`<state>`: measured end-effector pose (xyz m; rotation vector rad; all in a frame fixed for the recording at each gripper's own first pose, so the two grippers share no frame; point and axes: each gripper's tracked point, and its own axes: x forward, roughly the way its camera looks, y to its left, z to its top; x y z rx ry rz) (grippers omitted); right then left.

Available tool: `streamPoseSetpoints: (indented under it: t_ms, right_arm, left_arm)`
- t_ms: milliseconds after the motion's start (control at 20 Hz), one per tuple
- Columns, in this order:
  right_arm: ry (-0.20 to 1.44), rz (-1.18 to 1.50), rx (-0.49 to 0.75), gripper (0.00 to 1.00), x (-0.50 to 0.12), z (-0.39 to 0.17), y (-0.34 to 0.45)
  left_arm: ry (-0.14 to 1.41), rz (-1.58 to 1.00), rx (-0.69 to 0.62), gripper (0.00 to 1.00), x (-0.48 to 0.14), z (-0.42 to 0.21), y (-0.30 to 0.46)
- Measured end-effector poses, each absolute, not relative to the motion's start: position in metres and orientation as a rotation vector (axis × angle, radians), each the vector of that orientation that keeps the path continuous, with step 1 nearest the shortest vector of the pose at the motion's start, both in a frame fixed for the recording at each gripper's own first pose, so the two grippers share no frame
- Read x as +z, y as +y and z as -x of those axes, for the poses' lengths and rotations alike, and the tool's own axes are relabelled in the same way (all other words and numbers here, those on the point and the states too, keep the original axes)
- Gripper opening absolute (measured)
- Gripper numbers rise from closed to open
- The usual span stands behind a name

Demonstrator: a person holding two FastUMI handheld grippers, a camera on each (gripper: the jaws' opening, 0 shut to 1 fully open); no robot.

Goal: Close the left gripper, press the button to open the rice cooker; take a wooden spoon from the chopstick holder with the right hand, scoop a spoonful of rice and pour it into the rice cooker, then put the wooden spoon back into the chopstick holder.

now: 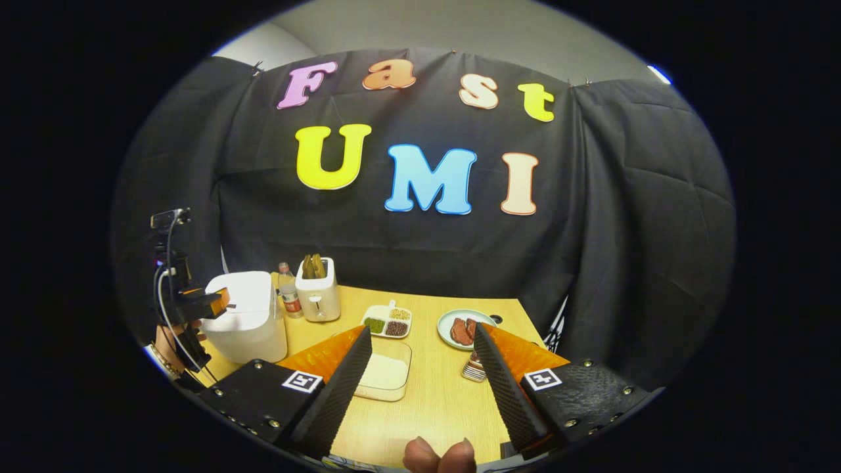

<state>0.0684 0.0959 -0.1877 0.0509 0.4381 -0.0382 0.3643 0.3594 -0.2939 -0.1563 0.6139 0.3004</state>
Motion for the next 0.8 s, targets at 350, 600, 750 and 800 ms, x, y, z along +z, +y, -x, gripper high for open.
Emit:
streamPoseSetpoints:
  t_ms: [350, 600, 750, 800]
  right_arm:
    - [0.305, -0.059, -0.065, 0.96, -0.137, -0.073, 0.008]
    - [0.225, -0.132, -0.112, 0.95, -0.089, -0.063, -0.065]
    - [0.158, -0.184, -0.126, 0.96, -0.059, -0.052, -0.094]
    - [0.147, -0.190, -0.119, 0.96, -0.053, -0.049, -0.098]
  left_arm:
    - [0.438, 0.132, 0.236, 1.00, -0.124, -0.334, 0.274]
    - [0.321, 0.095, 0.159, 0.93, -0.007, -0.307, 0.193]
    - [0.299, 0.097, 0.135, 0.94, 0.030, -0.285, 0.155]
    - [0.294, 0.087, 0.132, 0.94, 0.040, -0.277, 0.146]
